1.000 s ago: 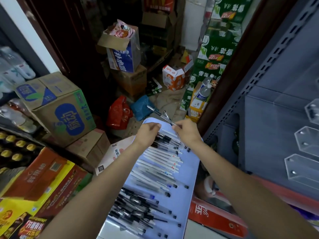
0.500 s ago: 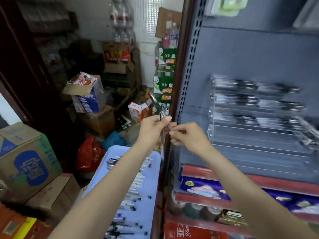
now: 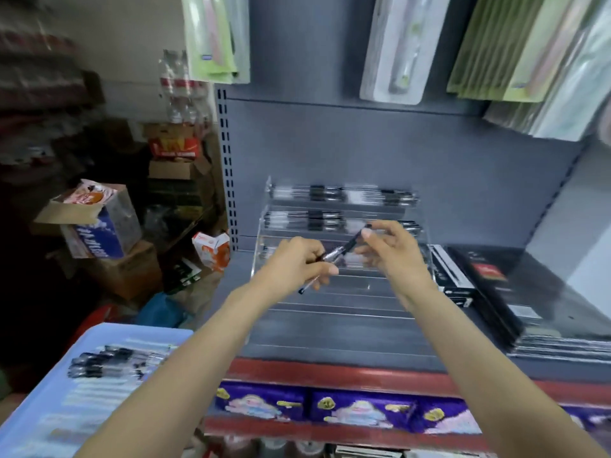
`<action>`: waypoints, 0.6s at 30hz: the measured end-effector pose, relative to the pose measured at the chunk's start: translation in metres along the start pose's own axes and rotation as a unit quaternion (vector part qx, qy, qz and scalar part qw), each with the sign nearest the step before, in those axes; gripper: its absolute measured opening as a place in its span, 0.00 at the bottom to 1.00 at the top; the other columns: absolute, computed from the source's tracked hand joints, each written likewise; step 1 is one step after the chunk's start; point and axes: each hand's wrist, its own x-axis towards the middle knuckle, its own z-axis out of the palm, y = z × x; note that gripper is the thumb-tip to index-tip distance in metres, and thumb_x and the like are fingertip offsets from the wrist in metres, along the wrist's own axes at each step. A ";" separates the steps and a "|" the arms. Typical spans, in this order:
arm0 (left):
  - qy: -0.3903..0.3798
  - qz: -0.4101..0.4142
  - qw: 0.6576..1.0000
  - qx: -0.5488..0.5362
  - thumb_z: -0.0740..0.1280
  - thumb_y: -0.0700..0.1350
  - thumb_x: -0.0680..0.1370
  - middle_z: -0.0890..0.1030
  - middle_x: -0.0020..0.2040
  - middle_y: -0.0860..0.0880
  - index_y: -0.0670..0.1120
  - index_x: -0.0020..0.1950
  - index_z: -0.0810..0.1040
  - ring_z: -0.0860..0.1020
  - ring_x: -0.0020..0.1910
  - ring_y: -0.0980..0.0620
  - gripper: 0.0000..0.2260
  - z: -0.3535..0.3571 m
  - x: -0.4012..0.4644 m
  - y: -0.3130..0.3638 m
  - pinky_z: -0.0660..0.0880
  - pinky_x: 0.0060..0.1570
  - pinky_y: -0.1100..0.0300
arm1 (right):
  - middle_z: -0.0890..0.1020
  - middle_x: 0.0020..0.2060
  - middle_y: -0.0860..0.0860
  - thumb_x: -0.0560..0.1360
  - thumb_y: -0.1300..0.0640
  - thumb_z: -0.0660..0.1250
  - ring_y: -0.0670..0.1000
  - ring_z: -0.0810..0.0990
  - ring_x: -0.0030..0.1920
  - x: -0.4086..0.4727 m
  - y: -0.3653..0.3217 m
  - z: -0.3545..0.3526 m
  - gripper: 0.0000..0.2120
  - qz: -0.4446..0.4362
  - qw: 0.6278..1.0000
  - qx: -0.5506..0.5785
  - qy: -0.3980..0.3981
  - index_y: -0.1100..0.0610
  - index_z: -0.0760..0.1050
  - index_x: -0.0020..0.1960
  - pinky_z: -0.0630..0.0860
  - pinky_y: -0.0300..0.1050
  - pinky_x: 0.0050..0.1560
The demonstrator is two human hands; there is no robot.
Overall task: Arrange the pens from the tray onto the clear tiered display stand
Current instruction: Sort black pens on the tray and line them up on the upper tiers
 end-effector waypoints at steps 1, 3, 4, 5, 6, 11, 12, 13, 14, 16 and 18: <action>-0.010 0.006 1.000 0.013 0.71 0.44 0.73 0.80 0.29 0.55 0.46 0.32 0.71 0.78 0.27 0.60 0.13 0.006 0.005 0.005 0.68 0.28 0.71 | 0.80 0.39 0.54 0.76 0.61 0.65 0.47 0.80 0.34 0.003 0.000 -0.012 0.02 0.006 1.000 0.024 -0.002 0.56 0.73 0.48 0.77 0.38 0.34; -0.004 0.021 0.998 0.051 0.70 0.47 0.74 0.80 0.30 0.54 0.45 0.37 0.76 0.75 0.27 0.63 0.09 0.015 0.015 0.013 0.65 0.28 0.73 | 0.80 0.37 0.54 0.76 0.63 0.65 0.46 0.81 0.33 0.009 0.001 -0.032 0.03 0.006 0.998 0.054 -0.006 0.58 0.73 0.45 0.77 0.35 0.33; 0.017 0.032 0.997 0.069 0.70 0.48 0.74 0.80 0.31 0.53 0.46 0.39 0.78 0.74 0.27 0.62 0.08 0.017 0.020 0.015 0.65 0.29 0.72 | 0.80 0.37 0.54 0.76 0.64 0.65 0.46 0.82 0.33 0.012 0.001 -0.040 0.02 0.002 0.998 0.063 -0.004 0.59 0.73 0.44 0.77 0.35 0.35; 0.041 0.039 0.995 0.082 0.70 0.49 0.74 0.79 0.31 0.53 0.47 0.39 0.78 0.73 0.28 0.61 0.07 0.019 0.025 0.017 0.64 0.30 0.70 | 0.81 0.37 0.55 0.76 0.64 0.65 0.46 0.83 0.34 0.015 0.002 -0.048 0.02 0.001 0.997 0.074 0.002 0.60 0.73 0.44 0.78 0.34 0.37; 0.060 0.044 0.993 0.088 0.69 0.49 0.74 0.78 0.31 0.54 0.49 0.40 0.79 0.72 0.29 0.61 0.06 0.021 0.030 0.018 0.63 0.30 0.69 | 0.81 0.37 0.55 0.76 0.65 0.65 0.47 0.83 0.36 0.018 0.003 -0.055 0.02 -0.001 0.996 0.087 0.009 0.60 0.74 0.44 0.78 0.34 0.38; 0.070 0.064 0.989 0.114 0.69 0.47 0.75 0.75 0.36 0.50 0.46 0.44 0.82 0.71 0.33 0.58 0.05 0.031 0.050 0.021 0.64 0.32 0.70 | 0.81 0.38 0.55 0.75 0.63 0.67 0.47 0.83 0.36 0.027 0.010 -0.081 0.02 -0.002 0.997 0.051 0.053 0.62 0.75 0.45 0.79 0.37 0.41; 0.067 0.061 0.988 0.122 0.69 0.47 0.75 0.75 0.38 0.49 0.45 0.44 0.82 0.72 0.34 0.56 0.06 0.031 0.053 0.020 0.64 0.33 0.70 | 0.81 0.39 0.53 0.74 0.61 0.68 0.46 0.82 0.36 0.030 0.013 -0.087 0.02 -0.019 0.997 -0.015 0.072 0.60 0.75 0.45 0.78 0.40 0.42; 0.062 0.055 0.987 0.139 0.69 0.47 0.75 0.76 0.39 0.48 0.45 0.45 0.83 0.73 0.36 0.53 0.06 0.032 0.057 0.018 0.66 0.34 0.69 | 0.81 0.41 0.51 0.74 0.59 0.69 0.47 0.81 0.39 0.032 0.016 -0.093 0.04 -0.037 0.991 -0.093 0.092 0.58 0.75 0.46 0.76 0.41 0.45; 0.056 0.048 0.984 0.165 0.69 0.47 0.75 0.77 0.41 0.47 0.45 0.46 0.83 0.74 0.39 0.51 0.07 0.033 0.061 0.016 0.69 0.38 0.64 | 0.80 0.45 0.51 0.74 0.58 0.69 0.48 0.79 0.43 0.035 0.017 -0.099 0.07 -0.047 0.979 -0.165 0.107 0.58 0.75 0.50 0.74 0.42 0.48; 0.046 0.029 0.976 0.213 0.69 0.48 0.74 0.79 0.44 0.46 0.47 0.48 0.83 0.76 0.45 0.48 0.07 0.034 0.069 0.011 0.73 0.45 0.55 | 0.77 0.53 0.53 0.74 0.55 0.69 0.50 0.77 0.49 0.039 0.021 -0.110 0.17 -0.031 0.962 -0.246 0.114 0.58 0.72 0.61 0.72 0.43 0.53; 0.040 0.010 0.975 0.216 0.70 0.48 0.73 0.81 0.42 0.50 0.49 0.48 0.83 0.77 0.44 0.49 0.06 0.036 0.074 0.010 0.75 0.48 0.53 | 0.76 0.59 0.56 0.74 0.55 0.69 0.52 0.77 0.55 0.041 0.025 -0.117 0.23 0.009 0.964 -0.251 0.090 0.57 0.68 0.67 0.73 0.48 0.59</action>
